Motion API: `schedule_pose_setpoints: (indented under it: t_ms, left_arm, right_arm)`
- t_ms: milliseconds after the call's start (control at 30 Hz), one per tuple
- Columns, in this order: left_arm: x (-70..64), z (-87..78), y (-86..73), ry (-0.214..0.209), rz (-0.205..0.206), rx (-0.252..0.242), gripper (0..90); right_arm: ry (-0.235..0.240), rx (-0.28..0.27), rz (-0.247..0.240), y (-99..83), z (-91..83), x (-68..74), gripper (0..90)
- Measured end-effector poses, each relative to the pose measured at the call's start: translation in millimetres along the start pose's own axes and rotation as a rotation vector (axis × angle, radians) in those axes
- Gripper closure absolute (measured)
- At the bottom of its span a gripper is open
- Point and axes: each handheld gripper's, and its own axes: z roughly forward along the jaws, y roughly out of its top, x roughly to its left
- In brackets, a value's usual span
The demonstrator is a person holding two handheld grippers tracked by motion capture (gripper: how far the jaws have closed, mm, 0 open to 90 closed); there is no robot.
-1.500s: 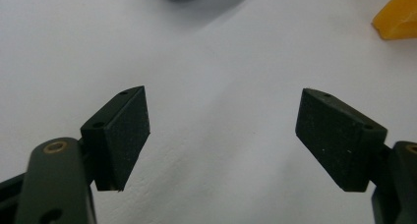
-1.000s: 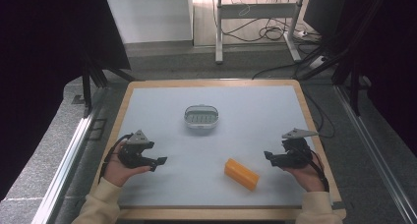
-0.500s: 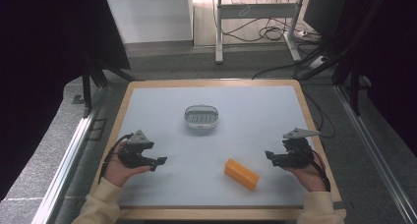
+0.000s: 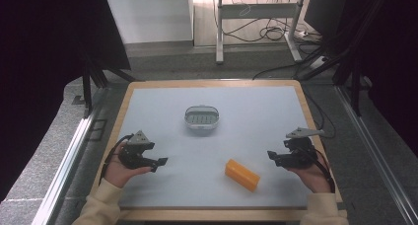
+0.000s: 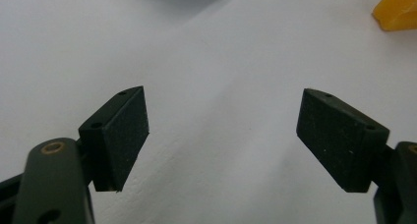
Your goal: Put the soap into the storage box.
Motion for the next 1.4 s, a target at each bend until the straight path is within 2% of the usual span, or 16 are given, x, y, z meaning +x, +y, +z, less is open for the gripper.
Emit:
schedule_pose_setpoints:
  t_ms: [33,367,467,567,867,1067,1400]
  left_arm:
    - [0.1,0.3,0.1,-0.002,0.005,0.004,19.8]
    - [-0.1,-2.3,0.7,0.003,0.007,-0.004,19.8]
    - [-1.0,-2.0,0.7,0.002,0.006,-0.003,19.8]
    - [-1.2,-2.4,1.3,0.000,0.012,-0.004,19.8]
    - [-1.8,-4.8,2.0,0.003,0.014,-0.010,19.8]
    - [-1.7,-4.9,2.2,0.005,0.018,-0.010,19.8]
    - [-4.7,-5.4,3.7,0.005,0.028,-0.011,19.7]
  right_arm:
    - [0.014,-0.002,0.003,0.6,-1.0,0.1,26.0]
    - [0.014,0.006,-0.038,10.0,-8.5,11.4,27.6]
    - [0.025,0.009,-0.046,11.7,-9.9,14.1,28.0]
    - [0.062,0.003,-0.044,14.2,-12.6,16.9,29.3]
    - [0.076,0.006,-0.085,21.3,-18.7,28.7,31.6]
    - [0.109,0.016,-0.113,26.5,-19.1,40.6,33.4]
    - [0.170,0.069,-0.166,32.5,-10.2,63.1,34.1]
